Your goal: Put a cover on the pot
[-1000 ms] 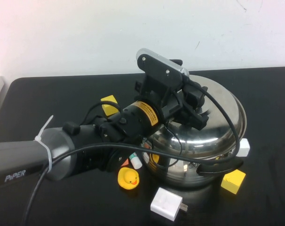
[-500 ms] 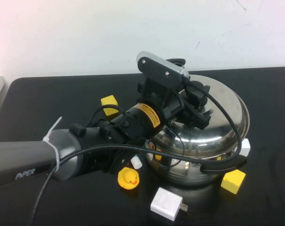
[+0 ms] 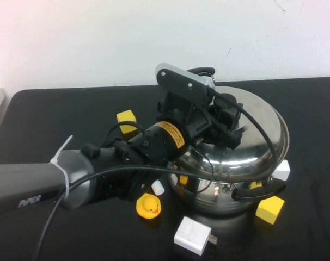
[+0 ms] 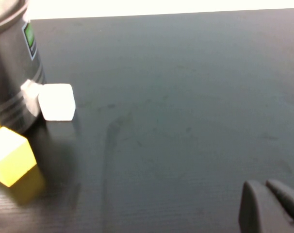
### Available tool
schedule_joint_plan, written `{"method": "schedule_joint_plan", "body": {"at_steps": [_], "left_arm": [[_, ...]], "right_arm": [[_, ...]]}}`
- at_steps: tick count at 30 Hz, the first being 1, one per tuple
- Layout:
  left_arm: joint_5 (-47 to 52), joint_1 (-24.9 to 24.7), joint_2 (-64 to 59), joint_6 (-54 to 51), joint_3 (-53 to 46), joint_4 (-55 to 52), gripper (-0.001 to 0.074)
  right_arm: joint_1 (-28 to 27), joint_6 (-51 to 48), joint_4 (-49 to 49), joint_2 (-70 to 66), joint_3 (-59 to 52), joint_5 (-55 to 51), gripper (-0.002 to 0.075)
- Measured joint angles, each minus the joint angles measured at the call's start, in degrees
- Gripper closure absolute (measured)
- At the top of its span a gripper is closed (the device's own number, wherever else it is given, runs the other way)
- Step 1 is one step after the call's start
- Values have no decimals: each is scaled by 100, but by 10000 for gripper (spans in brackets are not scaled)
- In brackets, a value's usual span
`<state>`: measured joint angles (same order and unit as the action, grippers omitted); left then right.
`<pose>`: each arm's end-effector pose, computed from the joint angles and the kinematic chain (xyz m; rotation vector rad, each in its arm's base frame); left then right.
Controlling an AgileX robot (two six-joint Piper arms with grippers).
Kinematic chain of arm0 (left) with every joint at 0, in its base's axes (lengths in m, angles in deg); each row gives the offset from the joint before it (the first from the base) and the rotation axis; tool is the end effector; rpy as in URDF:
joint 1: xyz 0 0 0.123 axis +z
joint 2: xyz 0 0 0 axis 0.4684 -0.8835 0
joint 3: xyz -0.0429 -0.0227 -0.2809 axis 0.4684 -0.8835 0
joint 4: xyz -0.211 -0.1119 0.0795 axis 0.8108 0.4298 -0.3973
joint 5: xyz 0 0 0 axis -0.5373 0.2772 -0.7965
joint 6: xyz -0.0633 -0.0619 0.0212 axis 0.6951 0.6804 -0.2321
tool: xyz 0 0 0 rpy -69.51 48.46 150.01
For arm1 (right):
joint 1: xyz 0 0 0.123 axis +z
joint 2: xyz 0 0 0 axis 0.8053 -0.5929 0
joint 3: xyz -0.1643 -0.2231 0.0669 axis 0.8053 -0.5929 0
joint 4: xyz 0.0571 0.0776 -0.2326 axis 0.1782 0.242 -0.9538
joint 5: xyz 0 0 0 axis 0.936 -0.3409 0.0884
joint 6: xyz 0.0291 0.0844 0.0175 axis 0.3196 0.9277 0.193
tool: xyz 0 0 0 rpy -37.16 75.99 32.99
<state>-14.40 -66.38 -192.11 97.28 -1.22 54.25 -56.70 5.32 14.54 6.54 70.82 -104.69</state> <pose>0.3188 -0.2597 0.2487 0.4991 1.6046 -0.6484 0.0527 -0.0042 0.1768 0.0523 1.8394 -0.0576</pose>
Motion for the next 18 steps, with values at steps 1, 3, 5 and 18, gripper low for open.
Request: {"method": "schedule_joint_plan", "body": {"at_steps": [1,3,5,18], "left_arm": [[58,0,44,0,-10,74,255],[133,0,219,-76,-10,233,235],[159,0,529,-364,-10,415,226],[1638,0,3256,-3986,-10,3452,648]], "right_arm": [[0,0,0,0,0,0,728],[0,0,0,0,0,0,728],[0,0,0,0,0,0,728],[0,0,0,0,0,0,728]]}}
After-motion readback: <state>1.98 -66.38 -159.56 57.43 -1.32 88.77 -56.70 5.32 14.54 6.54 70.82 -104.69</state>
